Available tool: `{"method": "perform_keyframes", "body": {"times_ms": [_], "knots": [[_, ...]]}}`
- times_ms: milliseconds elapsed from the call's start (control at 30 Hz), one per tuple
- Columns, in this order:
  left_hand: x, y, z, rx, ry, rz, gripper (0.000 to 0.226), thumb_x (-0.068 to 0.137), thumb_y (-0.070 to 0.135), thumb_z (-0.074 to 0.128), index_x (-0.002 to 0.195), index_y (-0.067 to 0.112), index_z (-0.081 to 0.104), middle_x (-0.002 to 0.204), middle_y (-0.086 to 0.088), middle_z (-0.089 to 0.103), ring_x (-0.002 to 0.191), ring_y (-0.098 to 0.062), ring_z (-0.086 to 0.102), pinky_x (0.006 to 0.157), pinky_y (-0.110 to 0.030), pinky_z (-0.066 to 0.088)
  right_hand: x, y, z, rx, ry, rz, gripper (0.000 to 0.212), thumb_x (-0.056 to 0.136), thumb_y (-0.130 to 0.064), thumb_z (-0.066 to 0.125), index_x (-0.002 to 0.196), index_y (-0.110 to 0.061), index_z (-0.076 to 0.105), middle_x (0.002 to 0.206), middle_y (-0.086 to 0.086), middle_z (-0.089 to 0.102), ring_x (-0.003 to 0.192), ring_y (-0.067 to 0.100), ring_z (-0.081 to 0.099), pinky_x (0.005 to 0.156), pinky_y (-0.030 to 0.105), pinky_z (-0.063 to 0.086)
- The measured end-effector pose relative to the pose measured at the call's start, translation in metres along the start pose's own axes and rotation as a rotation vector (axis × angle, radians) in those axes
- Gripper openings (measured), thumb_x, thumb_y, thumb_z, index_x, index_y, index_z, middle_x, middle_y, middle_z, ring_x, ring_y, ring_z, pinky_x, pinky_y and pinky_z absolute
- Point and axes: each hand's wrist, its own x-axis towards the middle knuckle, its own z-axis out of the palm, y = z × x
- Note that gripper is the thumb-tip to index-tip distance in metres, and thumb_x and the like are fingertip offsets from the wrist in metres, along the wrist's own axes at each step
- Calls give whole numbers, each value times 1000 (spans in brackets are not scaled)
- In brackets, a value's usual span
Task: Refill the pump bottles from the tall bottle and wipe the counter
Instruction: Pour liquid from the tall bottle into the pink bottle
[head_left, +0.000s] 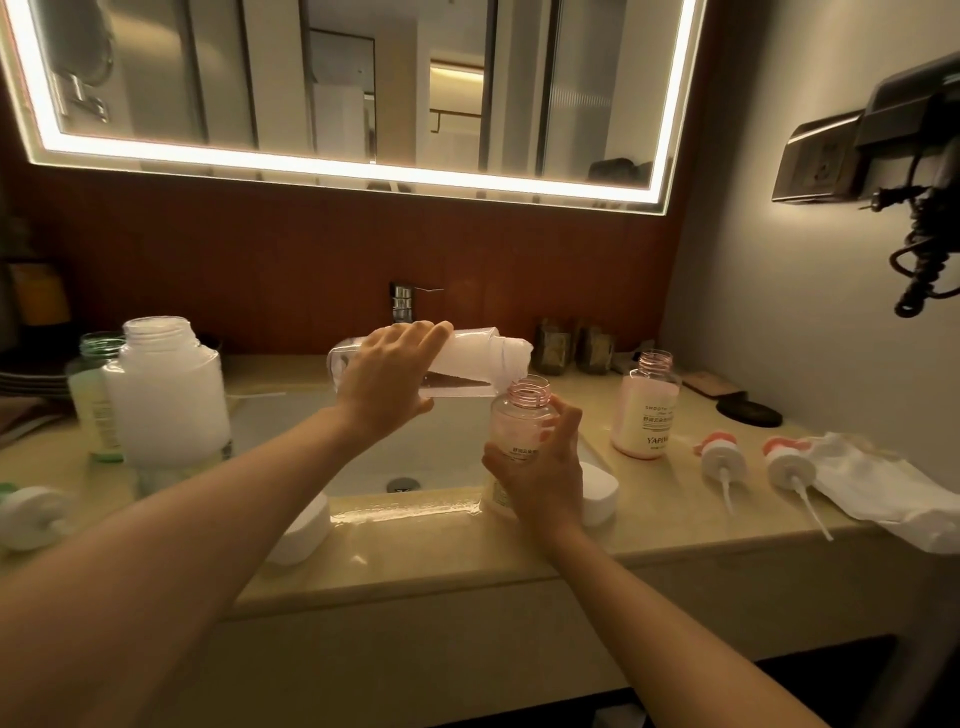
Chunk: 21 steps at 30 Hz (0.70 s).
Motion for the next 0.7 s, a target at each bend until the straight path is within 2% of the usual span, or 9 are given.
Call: {"method": "perform_keyframes", "body": {"times_ms": [133,267,400,700], "knots": [[3,0,-3,12,-4,15,84,32,19,94,106,6,57,91,-12,68,76,-30,67,60,-44,55,-1,0,-1,4,0,-6,82,70,-30,76,130,-21,21,134,6,41,116,21,48,84,26,47],[3,-4,0,-12,-13,35,88,37,15,92,111,11,44,95,-14,67,80,-32,66,67,-48,54,-1,-2,-1,-8,2,-17,82,71,-30,76,131,-18,21,134,7,41,115,22,49,86,29,48],[5,-6,1,-9,-20,55,88,40,16,92,113,12,42,98,-14,66,83,-33,66,70,-49,54,0,-1,-1,-14,8,-21,83,70,-30,76,131,-17,21,134,8,41,115,22,50,87,31,50],[4,-8,3,0,-4,73,89,39,15,92,113,11,43,98,-15,66,82,-32,66,69,-48,54,1,1,0,-22,5,-18,83,70,-31,76,131,-19,21,135,7,41,116,22,49,84,28,48]]}}
